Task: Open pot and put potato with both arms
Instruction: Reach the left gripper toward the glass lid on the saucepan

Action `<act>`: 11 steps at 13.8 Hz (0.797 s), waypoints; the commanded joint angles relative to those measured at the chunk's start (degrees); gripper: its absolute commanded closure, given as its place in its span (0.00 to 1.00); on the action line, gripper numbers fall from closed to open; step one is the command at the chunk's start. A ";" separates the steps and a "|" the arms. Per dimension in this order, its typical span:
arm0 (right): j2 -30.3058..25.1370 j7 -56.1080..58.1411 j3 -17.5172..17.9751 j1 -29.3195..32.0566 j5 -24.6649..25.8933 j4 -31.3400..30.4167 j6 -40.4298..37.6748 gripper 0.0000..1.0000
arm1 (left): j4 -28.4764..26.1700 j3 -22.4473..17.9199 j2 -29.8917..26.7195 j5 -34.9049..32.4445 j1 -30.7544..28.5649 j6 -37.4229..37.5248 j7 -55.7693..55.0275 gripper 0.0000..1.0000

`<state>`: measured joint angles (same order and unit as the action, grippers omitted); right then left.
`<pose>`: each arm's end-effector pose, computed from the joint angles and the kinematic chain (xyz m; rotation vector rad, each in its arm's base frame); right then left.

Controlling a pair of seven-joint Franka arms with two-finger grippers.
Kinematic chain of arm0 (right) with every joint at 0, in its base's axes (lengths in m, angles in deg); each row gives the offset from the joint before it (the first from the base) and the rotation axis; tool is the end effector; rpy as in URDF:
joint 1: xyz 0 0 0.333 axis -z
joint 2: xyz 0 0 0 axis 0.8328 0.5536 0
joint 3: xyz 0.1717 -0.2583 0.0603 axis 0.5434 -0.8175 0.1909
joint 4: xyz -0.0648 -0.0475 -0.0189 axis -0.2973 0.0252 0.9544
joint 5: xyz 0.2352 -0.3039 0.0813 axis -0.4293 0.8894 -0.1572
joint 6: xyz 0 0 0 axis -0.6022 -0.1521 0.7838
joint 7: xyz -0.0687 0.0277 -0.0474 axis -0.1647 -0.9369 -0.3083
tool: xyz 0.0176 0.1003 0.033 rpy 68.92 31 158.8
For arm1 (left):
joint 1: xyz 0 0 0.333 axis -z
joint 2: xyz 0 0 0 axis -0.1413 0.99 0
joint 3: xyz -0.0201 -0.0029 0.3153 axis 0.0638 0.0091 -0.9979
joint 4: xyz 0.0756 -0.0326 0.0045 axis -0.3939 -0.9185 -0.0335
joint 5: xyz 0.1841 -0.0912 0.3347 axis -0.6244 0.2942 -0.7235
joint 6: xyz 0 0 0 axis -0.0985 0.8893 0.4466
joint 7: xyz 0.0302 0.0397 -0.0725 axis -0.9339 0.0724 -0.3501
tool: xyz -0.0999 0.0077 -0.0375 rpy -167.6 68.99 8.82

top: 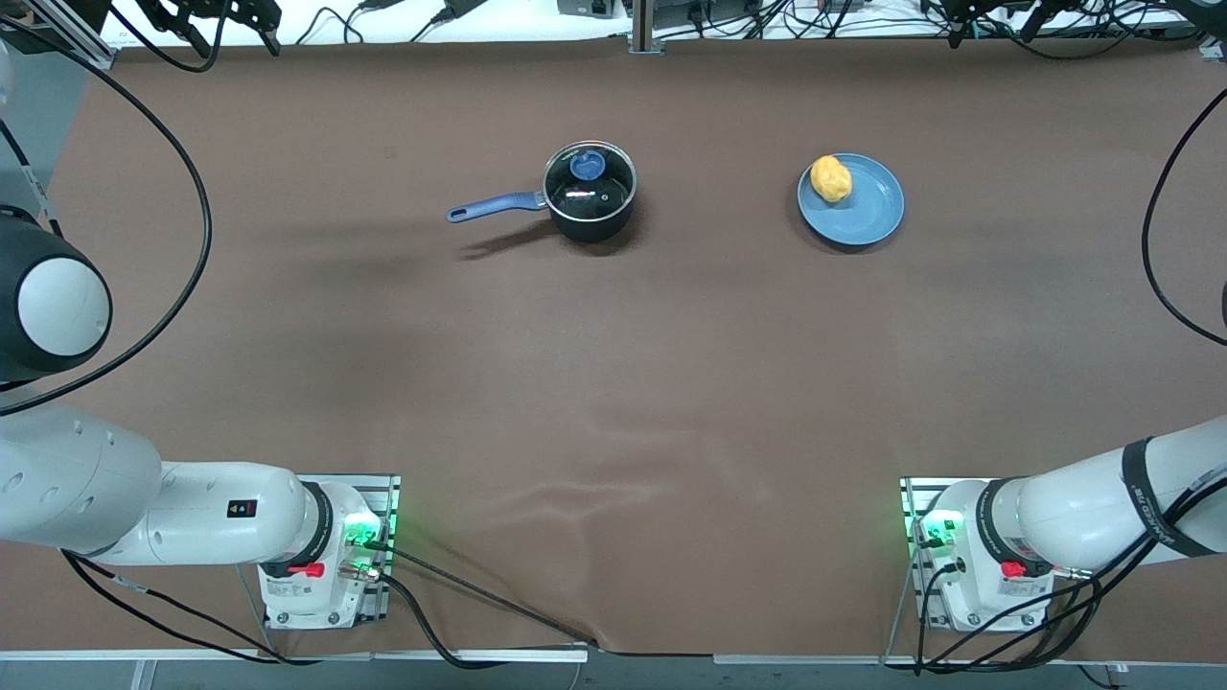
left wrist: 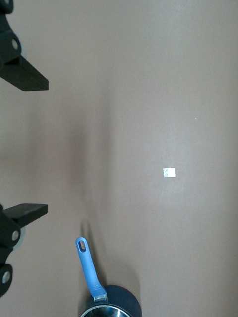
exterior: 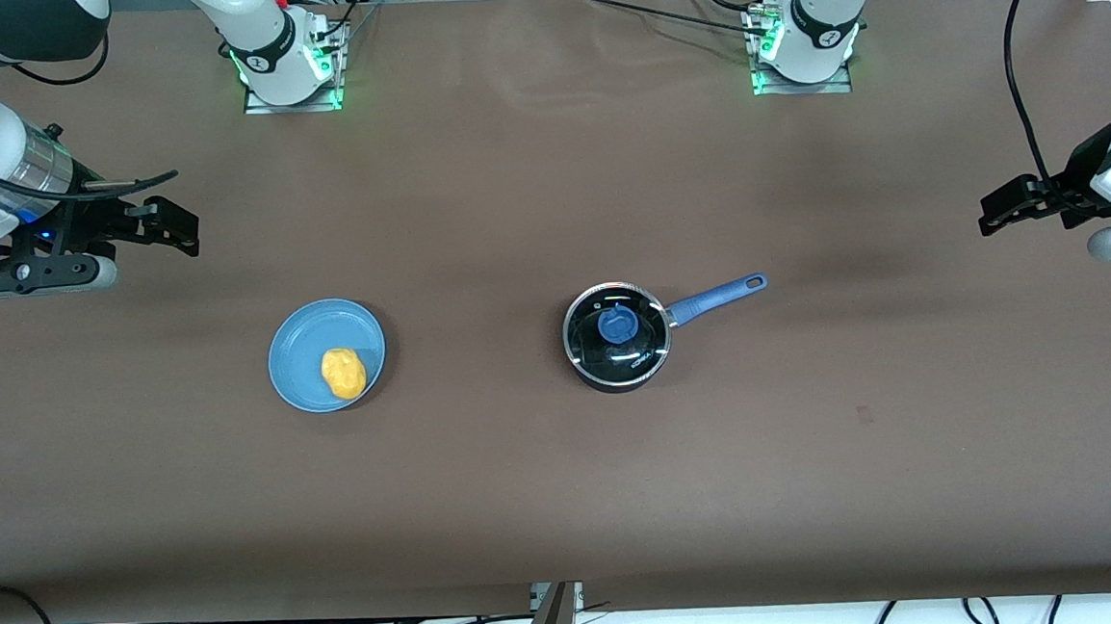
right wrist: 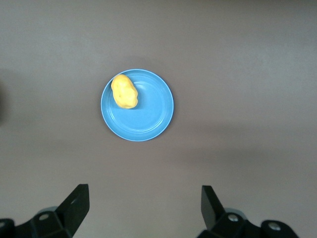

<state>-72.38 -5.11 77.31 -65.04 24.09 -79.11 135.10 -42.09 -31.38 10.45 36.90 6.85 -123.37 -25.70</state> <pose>0.5817 0.0937 0.5834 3.1082 0.0726 -0.0759 0.5911 0.0140 0.5698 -3.1279 -0.0863 0.0867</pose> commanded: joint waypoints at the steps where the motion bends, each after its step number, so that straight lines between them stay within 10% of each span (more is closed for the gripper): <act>1: 0.24 -0.79 0.15 0.04 -0.35 0.94 -0.32 0.00 | -0.61 -0.01 -1.31 0.63 -0.31 0.41 -0.26 0.00; 8: 0.24 -0.70 0.15 0.04 -0.35 0.94 -0.32 0.00 | -0.70 0.61 1.41 3.79 3.45 -2.90 -4.80 0.00; 11: 0.24 -0.79 0.15 0.04 -0.35 0.94 -0.41 0.00 | -1.14 7.70 6.23 3.18 6.27 -11.33 -23.13 0.00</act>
<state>-72.38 -5.11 77.31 -65.04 24.09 -79.10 135.10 -43.44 -27.23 13.19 40.35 10.87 -130.38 -38.48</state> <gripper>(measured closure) 0.000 0.000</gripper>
